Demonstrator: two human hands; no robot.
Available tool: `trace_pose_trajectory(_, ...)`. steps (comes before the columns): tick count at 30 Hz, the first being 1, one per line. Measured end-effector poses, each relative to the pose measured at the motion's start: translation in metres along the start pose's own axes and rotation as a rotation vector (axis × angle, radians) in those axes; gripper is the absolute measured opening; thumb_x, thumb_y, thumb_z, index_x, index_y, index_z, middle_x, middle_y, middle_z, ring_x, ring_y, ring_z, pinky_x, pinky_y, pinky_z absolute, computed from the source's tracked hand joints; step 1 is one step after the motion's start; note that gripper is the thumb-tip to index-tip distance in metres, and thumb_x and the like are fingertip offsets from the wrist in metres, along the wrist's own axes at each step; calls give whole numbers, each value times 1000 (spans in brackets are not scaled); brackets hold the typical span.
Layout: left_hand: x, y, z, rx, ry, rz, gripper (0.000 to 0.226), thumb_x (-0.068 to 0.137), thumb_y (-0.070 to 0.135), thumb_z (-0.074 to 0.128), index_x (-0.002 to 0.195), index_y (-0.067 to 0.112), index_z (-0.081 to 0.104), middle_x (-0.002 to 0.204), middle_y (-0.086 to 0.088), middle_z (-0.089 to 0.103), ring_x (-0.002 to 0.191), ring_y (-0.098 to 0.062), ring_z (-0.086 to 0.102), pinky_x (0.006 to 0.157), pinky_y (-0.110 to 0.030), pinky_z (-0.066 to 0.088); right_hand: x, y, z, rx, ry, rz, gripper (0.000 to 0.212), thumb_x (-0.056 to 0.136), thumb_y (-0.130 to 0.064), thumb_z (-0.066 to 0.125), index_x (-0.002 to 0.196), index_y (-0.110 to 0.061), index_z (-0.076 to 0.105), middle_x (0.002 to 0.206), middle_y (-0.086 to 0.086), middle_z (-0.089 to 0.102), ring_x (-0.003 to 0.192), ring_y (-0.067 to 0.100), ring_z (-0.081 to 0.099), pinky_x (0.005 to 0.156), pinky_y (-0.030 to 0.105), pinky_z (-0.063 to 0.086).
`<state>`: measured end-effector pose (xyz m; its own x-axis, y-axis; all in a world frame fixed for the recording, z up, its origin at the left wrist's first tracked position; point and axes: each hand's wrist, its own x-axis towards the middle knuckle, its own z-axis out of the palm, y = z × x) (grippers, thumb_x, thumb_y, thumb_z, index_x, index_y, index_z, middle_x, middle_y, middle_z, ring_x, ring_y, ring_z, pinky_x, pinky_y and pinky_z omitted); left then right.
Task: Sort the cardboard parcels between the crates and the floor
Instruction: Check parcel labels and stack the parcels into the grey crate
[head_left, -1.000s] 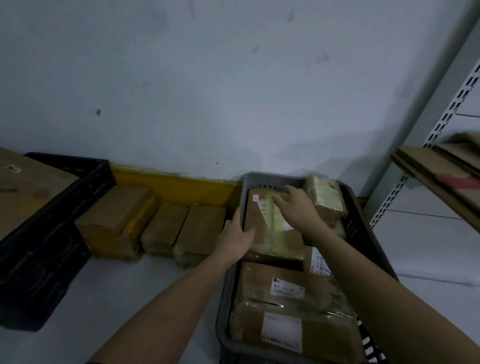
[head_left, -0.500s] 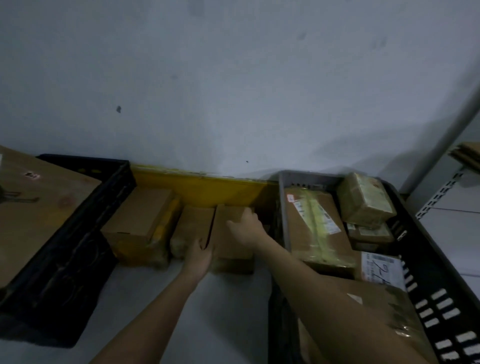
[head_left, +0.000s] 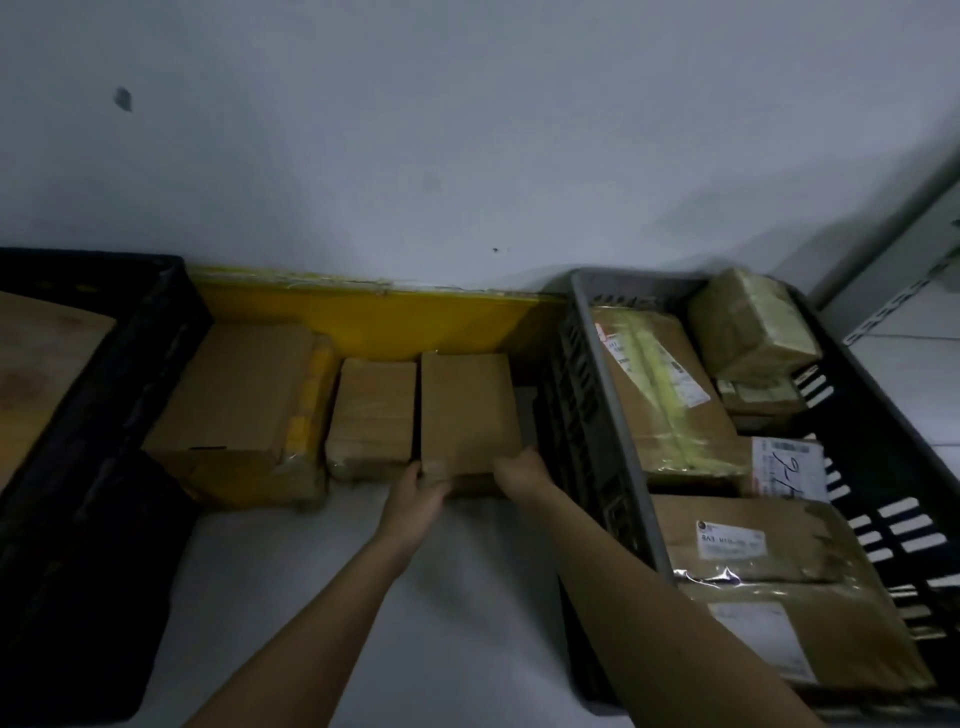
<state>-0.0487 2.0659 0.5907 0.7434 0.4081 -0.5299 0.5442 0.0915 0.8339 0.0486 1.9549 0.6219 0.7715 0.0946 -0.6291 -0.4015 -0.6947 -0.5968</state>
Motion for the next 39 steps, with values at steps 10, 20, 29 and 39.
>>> trace_pose_trajectory(10, -31, 38, 7, -157, 77, -49, 48, 99, 53, 48, 135, 25, 35, 115, 2, 51, 94, -17, 50, 82, -38, 41, -35, -7, -33, 305, 101, -93, 43, 103, -25, 41, 144, -22, 29, 120, 13, 57, 86, 26, 56, 66, 33, 44)
trace_pose_trajectory(20, -107, 87, -1, -371, 343, 160, 30, 76, 57, 65, 99, 45, 50, 113, -5, 61, 100, -34, 64, 83, -64, 55, -117, 0, -66, 491, 38, -401, 35, 92, -40, 63, 114, -23, 43, 111, 4, 57, 97, 21, 59, 85, 42, 53)
trace_pose_trajectory(29, -226, 88, 40, -560, 528, 375, 25, 96, 32, 55, 119, 26, 47, 116, -9, 60, 101, -31, 63, 87, -55, 57, -208, 45, -112, 767, -331, -357, 97, 83, -48, 75, 154, -24, 14, 152, 10, 36, 135, 34, 42, 107, 54, 44)
trace_pose_trajectory(39, -270, 89, 52, -320, 486, 310, 34, 94, 24, 59, 123, 29, 41, 121, -9, 54, 98, -25, 60, 73, -40, 56, -222, 70, -128, 740, -247, -458, 76, 76, -42, 83, 137, -18, 44, 125, 6, 55, 109, 24, 59, 97, 46, 55)
